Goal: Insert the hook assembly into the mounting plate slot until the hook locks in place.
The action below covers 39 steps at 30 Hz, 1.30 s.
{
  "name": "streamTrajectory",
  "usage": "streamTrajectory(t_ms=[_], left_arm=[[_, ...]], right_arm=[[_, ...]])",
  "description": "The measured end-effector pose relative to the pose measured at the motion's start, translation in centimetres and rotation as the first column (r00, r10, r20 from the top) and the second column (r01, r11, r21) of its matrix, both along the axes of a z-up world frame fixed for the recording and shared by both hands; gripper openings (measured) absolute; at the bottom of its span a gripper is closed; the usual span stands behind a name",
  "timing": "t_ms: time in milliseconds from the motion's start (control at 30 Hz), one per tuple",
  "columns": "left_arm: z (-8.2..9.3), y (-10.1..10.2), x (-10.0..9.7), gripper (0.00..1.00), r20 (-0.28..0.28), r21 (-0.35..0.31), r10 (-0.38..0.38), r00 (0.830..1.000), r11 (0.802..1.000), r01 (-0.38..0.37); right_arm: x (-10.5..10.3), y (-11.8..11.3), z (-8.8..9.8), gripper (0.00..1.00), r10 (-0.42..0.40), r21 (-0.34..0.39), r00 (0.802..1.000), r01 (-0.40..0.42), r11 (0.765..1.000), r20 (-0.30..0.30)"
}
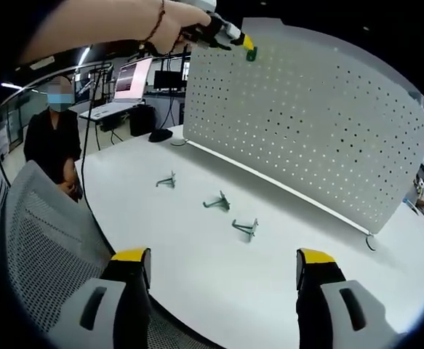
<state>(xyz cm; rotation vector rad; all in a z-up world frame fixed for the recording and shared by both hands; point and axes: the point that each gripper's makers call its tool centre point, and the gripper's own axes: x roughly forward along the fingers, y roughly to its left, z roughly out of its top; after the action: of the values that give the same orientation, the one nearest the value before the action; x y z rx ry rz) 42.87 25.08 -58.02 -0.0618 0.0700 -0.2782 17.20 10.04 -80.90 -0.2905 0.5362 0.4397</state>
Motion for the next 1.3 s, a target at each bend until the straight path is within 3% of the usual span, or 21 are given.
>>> streamTrajectory(t_ms=[100,267,433,667,767,900,1300], left_arm=[[-0.1,0.9,-0.9,0.51,-0.012,-0.031,-0.015,1.000,0.999,0.014],[-1.3,2.0,-2.9,0.53,-0.056,-0.056,-0.059,0.997,0.997,0.056],[-4.7,2.9,-5.9,0.57,-0.140,-0.003,-0.096,0.985,0.995,0.097],[-9.5,3.2,-10.5,0.60,-0.244,0.041,-0.137,0.960,0.988,0.151],[-11.2,3.0,-12.9,0.61,-0.279,0.101,-0.166,0.946,0.974,0.201],[-13.2,2.5,-15.9,0.61,-0.328,0.121,-0.206,0.922,0.959,0.257],[-16.3,1.0,-20.6,0.62,-0.410,0.048,-0.241,0.880,0.957,0.285]], right_arm=[[0.0,0.1,0.0,0.80,0.003,0.000,1.000,-0.003,1.000,0.003],[0.0,0.2,0.0,0.80,0.007,0.005,1.000,-0.007,1.000,0.003],[-0.1,0.3,0.0,0.79,0.009,0.009,1.000,-0.009,1.000,0.001],[-0.2,0.5,0.0,0.79,0.021,0.007,1.000,-0.021,1.000,0.000],[-0.3,0.5,0.0,0.79,0.022,0.006,1.000,-0.022,1.000,-0.002],[-0.3,0.6,-0.1,0.79,0.028,0.004,1.000,-0.028,1.000,-0.004],[-0.5,0.6,-0.1,0.77,0.028,0.006,1.000,-0.028,1.000,-0.005]])
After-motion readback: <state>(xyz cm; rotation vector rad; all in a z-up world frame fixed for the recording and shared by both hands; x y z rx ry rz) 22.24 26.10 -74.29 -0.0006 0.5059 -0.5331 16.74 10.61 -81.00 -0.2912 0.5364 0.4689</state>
